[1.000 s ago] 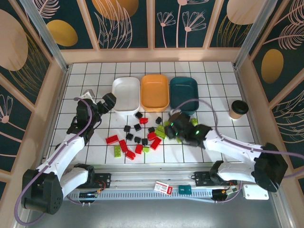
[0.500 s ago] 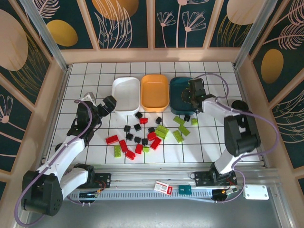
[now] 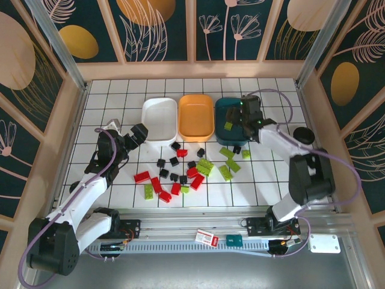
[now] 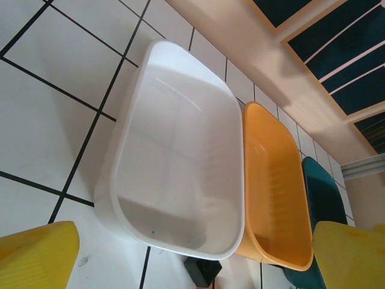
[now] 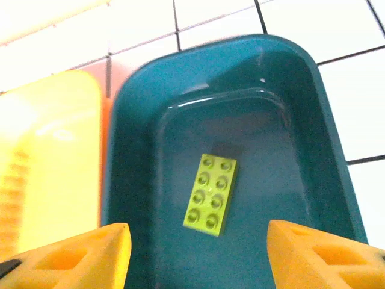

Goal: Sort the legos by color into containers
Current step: Place the lego in the container, then pick up the lego from the bottom-center of the table.

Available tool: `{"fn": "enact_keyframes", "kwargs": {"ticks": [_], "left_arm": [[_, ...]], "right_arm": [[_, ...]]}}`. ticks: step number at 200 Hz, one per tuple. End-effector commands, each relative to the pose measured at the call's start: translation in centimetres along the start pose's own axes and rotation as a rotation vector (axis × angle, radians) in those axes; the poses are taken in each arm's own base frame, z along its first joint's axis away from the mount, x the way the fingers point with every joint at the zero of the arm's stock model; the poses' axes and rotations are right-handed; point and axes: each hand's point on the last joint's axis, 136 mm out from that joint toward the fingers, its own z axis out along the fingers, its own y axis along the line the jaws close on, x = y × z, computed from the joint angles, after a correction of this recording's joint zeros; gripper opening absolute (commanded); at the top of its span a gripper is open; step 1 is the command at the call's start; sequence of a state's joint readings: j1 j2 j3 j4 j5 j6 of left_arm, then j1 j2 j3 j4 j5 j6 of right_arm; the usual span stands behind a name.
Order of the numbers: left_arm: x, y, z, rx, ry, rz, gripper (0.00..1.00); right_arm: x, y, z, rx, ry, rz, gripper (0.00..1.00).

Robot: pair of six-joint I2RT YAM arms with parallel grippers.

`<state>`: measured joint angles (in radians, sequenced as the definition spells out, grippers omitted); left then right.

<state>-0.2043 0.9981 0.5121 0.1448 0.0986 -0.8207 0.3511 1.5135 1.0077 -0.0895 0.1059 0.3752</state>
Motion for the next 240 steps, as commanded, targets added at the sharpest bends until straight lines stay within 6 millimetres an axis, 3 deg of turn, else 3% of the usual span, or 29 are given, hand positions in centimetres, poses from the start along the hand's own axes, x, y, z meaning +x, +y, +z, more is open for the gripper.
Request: {"fn": "enact_keyframes", "kwargs": {"ticks": [1,39,75,112,133,190,227,240], "left_arm": [[0.5,-0.4,-0.2,0.019,0.022,-0.013,0.99],[0.8,-0.2,0.1,0.018,0.033,-0.013,0.99],[1.1,0.3,0.5,0.001,0.044,-0.012,0.99],[1.6,0.9,0.9,-0.018,0.061,-0.021,0.99],[1.7,1.0,1.0,-0.021,0.065,-0.026,0.99],[1.7,1.0,0.9,-0.025,0.066,-0.02,0.99],[1.6,1.0,0.9,-0.027,0.064,-0.02,0.99],[1.5,1.0,0.9,-0.027,0.061,-0.022,0.99]], "right_arm": [[1.5,0.7,-4.2,-0.022,-0.04,-0.01,0.62],[9.3,0.2,-8.2,-0.066,0.073,-0.022,0.64],[16.4,-0.5,-9.6,-0.066,0.24,-0.052,0.67],[21.3,-0.4,-10.1,-0.068,0.368,-0.087,0.67],[22.8,-0.9,-9.5,-0.032,0.407,-0.124,0.67],[24.5,-1.0,-7.6,-0.005,0.446,-0.18,0.65],[24.7,2.1,-7.9,-0.14,0.453,-0.21,0.58],[24.4,2.0,-7.9,-0.124,0.446,-0.217,0.58]]}}
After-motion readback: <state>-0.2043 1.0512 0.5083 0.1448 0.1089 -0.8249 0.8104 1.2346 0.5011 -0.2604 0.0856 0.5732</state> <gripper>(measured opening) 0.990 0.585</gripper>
